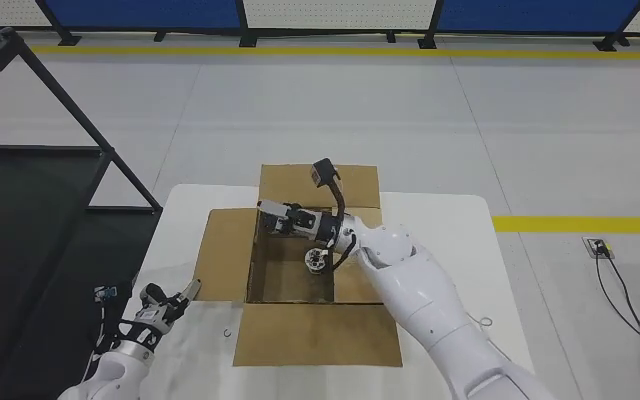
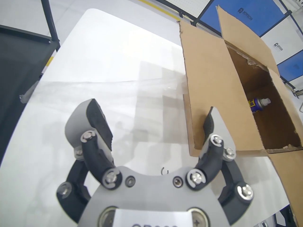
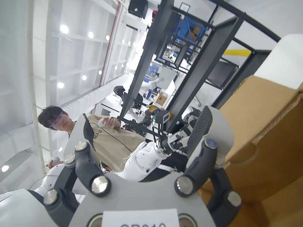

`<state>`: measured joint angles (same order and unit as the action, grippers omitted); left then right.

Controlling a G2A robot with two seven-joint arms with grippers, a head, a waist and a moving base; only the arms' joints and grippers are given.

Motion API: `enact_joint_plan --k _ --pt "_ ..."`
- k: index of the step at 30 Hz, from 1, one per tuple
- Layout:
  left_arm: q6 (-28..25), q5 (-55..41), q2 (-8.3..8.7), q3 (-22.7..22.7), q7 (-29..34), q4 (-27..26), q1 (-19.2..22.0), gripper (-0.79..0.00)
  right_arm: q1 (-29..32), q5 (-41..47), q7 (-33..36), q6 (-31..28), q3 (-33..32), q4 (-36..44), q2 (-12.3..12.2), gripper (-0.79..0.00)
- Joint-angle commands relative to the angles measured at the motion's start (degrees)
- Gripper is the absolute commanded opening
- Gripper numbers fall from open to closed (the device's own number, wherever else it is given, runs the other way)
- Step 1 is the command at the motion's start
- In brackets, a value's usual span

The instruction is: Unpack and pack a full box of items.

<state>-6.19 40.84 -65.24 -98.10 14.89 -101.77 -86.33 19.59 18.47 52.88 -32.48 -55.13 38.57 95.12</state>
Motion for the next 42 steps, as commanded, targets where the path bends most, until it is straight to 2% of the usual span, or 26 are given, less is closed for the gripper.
enact_joint_plan --k 1,14,17,21,25,27,31,35,39,42 --pt "-0.1 0.0 -0.02 0.0 -0.1 -0.3 -0.1 0.0 -0.5 -0.9 0.5 2.4 1.7 0.0 0.6 0.0" --pt "-0.6 -0.8 -0.12 -0.4 -0.9 -1.4 -1.0 0.0 -6.4 -7.2 -5.6 12.3 12.9 -11.0 7.5 0.0" --pt "-0.6 -0.8 -0.14 -0.5 -0.9 -1.7 -1.1 0.0 -7.2 -5.5 -5.5 11.1 12.9 -13.0 8.7 0.0" --pt "-0.8 -0.9 -0.15 -0.6 -1.0 -1.9 -1.3 0.0 -7.8 -2.0 -2.0 5.7 11.5 -15.1 9.3 0.0" --pt "-1.0 -0.9 -0.16 -0.6 -0.9 -1.9 -1.4 0.0 -9.0 -4.7 -3.7 10.5 12.8 -17.7 10.2 0.0" --pt "-1.1 -0.9 -0.18 -0.6 -0.9 -2.0 -1.4 0.0 -9.2 -4.3 -3.6 10.6 12.7 -18.2 10.6 0.0" --pt "-1.3 -1.0 -0.19 -0.7 -1.0 -2.1 -1.5 0.0 -9.3 -2.3 -0.9 6.9 11.7 -18.6 10.9 0.0" --pt "-1.3 -1.0 -0.2 -0.9 -1.0 -2.1 -1.7 0.0 -10.1 -5.6 -2.5 10.6 12.9 -20.0 11.5 0.0" --pt "-1.5 -1.1 -0.22 -1.0 -1.1 -2.2 -1.9 0.0 -9.9 -3.9 -0.9 7.6 11.9 -20.0 11.8 0.0" --pt "-1.6 -1.1 -0.23 -1.0 -1.1 -2.3 -2.0 0.0 -10.9 -6.5 -2.3 9.8 12.6 -21.0 12.0 0.0"
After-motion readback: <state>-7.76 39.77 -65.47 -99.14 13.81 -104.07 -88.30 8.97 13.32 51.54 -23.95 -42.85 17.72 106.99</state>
